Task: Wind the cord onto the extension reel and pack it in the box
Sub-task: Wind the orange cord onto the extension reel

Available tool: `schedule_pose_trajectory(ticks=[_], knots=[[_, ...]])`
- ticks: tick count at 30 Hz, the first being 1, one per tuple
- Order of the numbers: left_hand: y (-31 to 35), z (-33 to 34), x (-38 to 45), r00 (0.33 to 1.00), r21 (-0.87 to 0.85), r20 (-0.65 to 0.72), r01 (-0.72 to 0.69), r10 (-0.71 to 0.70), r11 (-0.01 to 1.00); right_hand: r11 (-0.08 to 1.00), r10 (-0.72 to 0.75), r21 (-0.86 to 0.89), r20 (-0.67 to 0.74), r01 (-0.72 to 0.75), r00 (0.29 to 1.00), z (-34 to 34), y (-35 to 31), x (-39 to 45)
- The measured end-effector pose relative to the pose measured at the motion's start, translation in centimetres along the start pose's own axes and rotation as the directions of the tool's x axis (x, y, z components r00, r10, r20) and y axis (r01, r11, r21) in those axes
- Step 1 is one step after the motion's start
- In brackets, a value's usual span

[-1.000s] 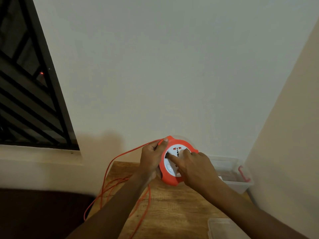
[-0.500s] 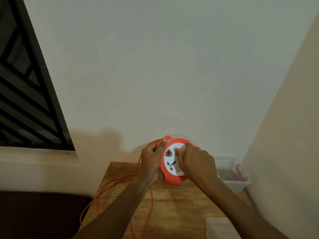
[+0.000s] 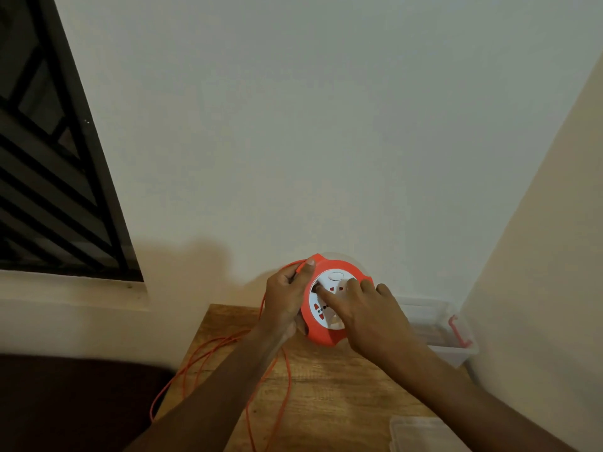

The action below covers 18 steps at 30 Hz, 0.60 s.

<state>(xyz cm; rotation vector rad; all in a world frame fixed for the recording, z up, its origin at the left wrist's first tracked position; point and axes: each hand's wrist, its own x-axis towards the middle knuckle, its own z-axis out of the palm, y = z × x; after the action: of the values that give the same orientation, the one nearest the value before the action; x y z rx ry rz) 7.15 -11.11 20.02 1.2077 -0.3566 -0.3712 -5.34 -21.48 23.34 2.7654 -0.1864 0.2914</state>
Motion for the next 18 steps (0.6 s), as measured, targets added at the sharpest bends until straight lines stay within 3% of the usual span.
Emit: schedule_pose_trajectory(ticks=[6,11,16,18], knots=[[0.0,-0.3,0.0,1.000,0.009,-0.006,0.004,-0.004,1.000,0.999,-0.027,0.032,0.042,0.026,0.999,0.9,-0.2,0.4],[0.2,-0.1,0.0,1.000,0.006,0.023,0.004,-0.004,1.000,0.999,-0.043,0.011,-0.016,0.043,0.999,1.0,-0.1,0.9],[0.6,0.2,0.3,0.998,-0.007,0.024,-0.063,0.064,0.998,0.954,0.178,0.262,-0.108,-0.144,0.978,0.5,-0.5,1.3],[0.5,0.2,0.3,0.996,0.002,0.024,-0.082,0.082,0.997,0.954,0.203,0.249,-0.130,-0.166,0.971,0.7,-0.7,1.3]])
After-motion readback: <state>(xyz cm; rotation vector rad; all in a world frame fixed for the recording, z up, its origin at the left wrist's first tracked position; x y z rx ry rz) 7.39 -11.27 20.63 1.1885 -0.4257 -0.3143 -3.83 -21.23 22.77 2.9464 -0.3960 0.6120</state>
